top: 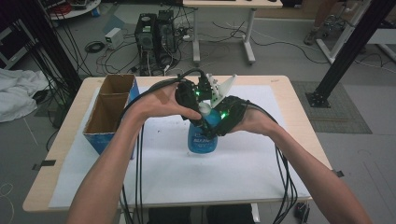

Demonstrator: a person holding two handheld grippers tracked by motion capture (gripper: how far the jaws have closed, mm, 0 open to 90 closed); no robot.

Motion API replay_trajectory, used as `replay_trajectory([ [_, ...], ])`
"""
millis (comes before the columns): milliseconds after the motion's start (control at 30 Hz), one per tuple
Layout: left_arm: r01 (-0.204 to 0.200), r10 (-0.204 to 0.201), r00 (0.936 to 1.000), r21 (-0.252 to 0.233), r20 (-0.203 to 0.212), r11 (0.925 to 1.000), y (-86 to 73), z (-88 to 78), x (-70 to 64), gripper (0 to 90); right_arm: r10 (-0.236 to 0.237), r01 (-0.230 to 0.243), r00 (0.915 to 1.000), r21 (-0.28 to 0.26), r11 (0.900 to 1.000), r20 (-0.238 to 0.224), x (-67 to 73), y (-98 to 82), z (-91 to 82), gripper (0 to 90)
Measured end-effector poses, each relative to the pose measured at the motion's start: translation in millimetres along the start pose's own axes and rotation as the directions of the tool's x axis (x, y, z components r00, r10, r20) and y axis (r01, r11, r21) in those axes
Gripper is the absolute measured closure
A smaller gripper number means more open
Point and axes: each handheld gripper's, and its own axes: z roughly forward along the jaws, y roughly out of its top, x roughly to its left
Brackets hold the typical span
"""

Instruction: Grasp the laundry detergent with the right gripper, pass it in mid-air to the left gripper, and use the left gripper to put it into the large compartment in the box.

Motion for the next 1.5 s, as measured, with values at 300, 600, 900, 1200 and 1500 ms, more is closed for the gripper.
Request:
replay_trajectory([
  [300, 0.013, -0.013, 0.9998, -0.004, -0.014, 0.9999, -3.9, -2.8, 0.4, 38.0, 0.021, -0.020, 0.9998, 0.030, 0.999, -0.009, -0.2, -4.1, 4.2, 36.2],
  [600, 0.026, -0.025, 0.9995, 0.029, -0.016, 0.9992, -10.0, -2.6, 0.5, 38.0, 0.038, -0.038, 0.9992, 0.024, 0.999, -0.010, -1.2, -5.9, 2.7, 31.4],
  [900, 0.029, -0.028, 0.9995, 0.043, -0.016, 0.9987, -12.6, -6.8, -0.5, 38.0, 0.064, -0.065, 0.9977, 0.027, 0.998, 0.022, -2.6, -12.4, -11.9, 30.8],
  [1200, 0.092, -0.089, 0.9948, 0.066, -0.048, 0.9936, -19.3, -22.2, 3.9, 38.0, 0.121, -0.128, 0.9886, 0.076, 0.989, 0.089, -3.9, -30.3, -31.8, 27.2],
  [1500, 0.208, -0.202, 0.9760, 0.074, -0.081, 0.9753, -22.2, -57.1, 6.2, 38.0, 0.165, -0.194, 0.9668, 0.139, 0.971, 0.195, -4.4, -51.2, -45.0, 24.8],
])
